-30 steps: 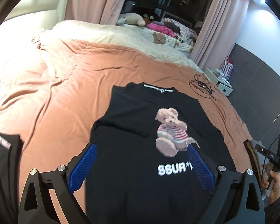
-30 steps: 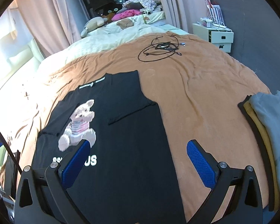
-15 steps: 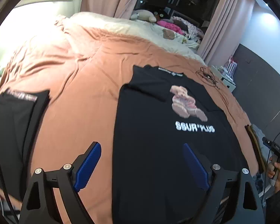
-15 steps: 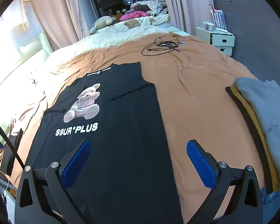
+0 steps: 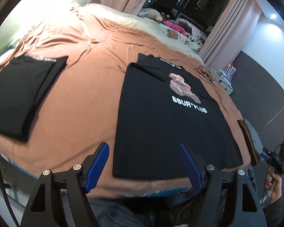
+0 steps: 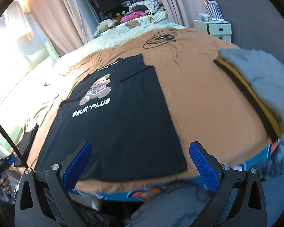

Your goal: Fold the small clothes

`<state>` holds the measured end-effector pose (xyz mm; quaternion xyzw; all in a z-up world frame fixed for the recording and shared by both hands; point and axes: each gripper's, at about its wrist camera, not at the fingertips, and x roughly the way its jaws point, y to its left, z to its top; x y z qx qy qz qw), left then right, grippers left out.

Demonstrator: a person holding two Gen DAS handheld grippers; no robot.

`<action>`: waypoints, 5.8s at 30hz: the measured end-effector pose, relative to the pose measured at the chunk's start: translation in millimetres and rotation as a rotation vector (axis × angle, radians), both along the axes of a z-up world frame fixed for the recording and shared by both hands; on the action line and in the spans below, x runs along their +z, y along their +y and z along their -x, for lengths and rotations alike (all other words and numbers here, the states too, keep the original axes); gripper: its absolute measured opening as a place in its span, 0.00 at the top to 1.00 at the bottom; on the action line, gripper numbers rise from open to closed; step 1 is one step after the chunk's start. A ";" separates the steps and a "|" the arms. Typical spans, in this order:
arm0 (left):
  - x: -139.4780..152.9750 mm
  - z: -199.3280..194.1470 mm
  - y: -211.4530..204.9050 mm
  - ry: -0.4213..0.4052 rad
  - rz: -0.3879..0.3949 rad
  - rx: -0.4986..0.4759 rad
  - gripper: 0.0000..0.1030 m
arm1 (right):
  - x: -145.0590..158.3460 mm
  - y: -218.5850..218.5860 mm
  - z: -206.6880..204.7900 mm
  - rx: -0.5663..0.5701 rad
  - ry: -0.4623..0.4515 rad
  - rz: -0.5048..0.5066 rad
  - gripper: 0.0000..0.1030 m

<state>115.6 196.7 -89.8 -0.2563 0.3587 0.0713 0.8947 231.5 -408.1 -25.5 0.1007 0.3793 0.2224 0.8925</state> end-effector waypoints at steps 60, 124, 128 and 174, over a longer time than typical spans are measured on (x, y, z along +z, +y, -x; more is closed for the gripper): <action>-116.0 -27.3 9.1 -0.038 0.465 0.212 0.55 | -156.4 -26.2 -41.1 -0.204 0.204 -0.548 0.51; 0.0 191.6 -19.0 -0.284 0.331 0.150 0.98 | -37.6 -119.8 122.7 0.006 -0.005 -0.523 1.00; 4.4 186.5 -17.9 -0.276 0.310 0.137 0.98 | -36.9 -122.3 109.0 0.011 -0.007 -0.516 1.00; 38.9 -209.2 120.9 -0.005 0.156 0.144 0.98 | 10.9 78.3 -240.1 -0.050 0.088 -0.235 1.00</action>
